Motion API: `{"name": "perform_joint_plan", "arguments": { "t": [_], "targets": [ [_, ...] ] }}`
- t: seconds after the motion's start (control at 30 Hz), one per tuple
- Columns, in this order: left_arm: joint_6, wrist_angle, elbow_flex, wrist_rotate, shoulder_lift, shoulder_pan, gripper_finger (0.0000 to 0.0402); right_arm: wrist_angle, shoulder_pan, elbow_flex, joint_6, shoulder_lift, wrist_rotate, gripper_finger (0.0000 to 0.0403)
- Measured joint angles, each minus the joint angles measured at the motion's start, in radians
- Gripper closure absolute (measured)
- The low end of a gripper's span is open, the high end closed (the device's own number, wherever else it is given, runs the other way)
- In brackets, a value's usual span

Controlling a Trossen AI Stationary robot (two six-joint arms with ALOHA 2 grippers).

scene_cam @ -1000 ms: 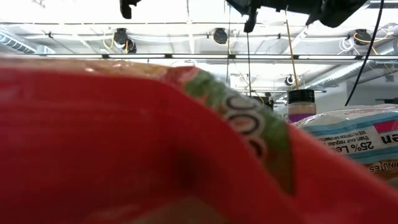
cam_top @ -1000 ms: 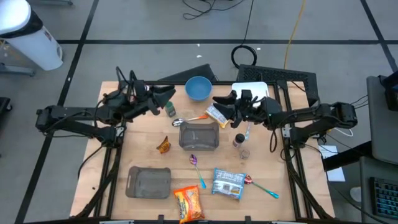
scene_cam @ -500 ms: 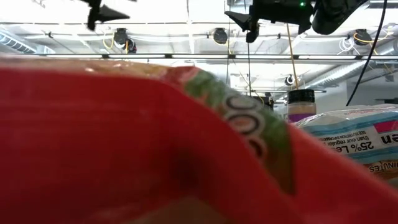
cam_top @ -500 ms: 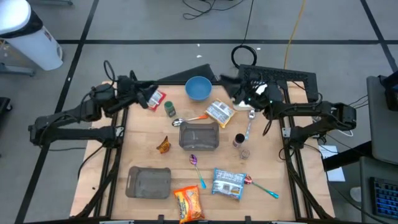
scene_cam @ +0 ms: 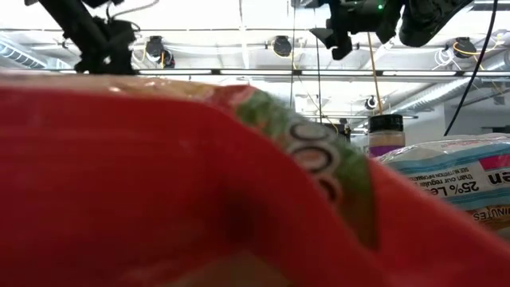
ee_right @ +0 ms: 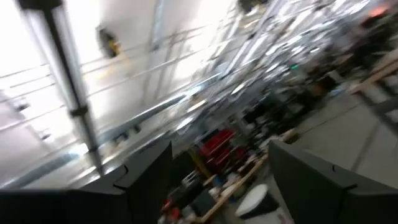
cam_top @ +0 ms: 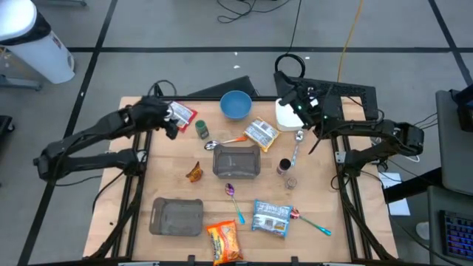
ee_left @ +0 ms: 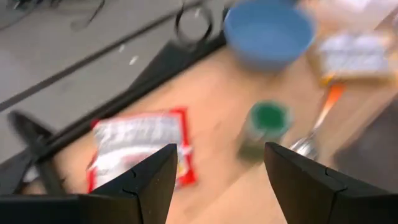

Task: Pick & Place Food Item
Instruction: Put the red noodle pack into the top black bin

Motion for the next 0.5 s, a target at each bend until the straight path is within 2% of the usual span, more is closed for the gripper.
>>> {"name": "perform_joint_plan", "arguments": {
  "t": [0.13,0.3,0.5],
  "targets": [
    [0.083,-0.037,0.000,0.001,0.084,0.037,0.0151,-0.025,-0.002,0.000,-0.021,0.000,-0.080,0.0144],
    [0.195,-0.035,0.000,0.051,0.217,0.080,0.0151,-0.115,-0.002,0.000,-0.096,-0.001,-0.095,0.0145],
    [0.205,-0.004,0.000,0.135,0.365,0.114,0.0151,-0.333,-0.009,-0.001,-0.138,-0.071,-0.185,0.0145]
  ]
}}
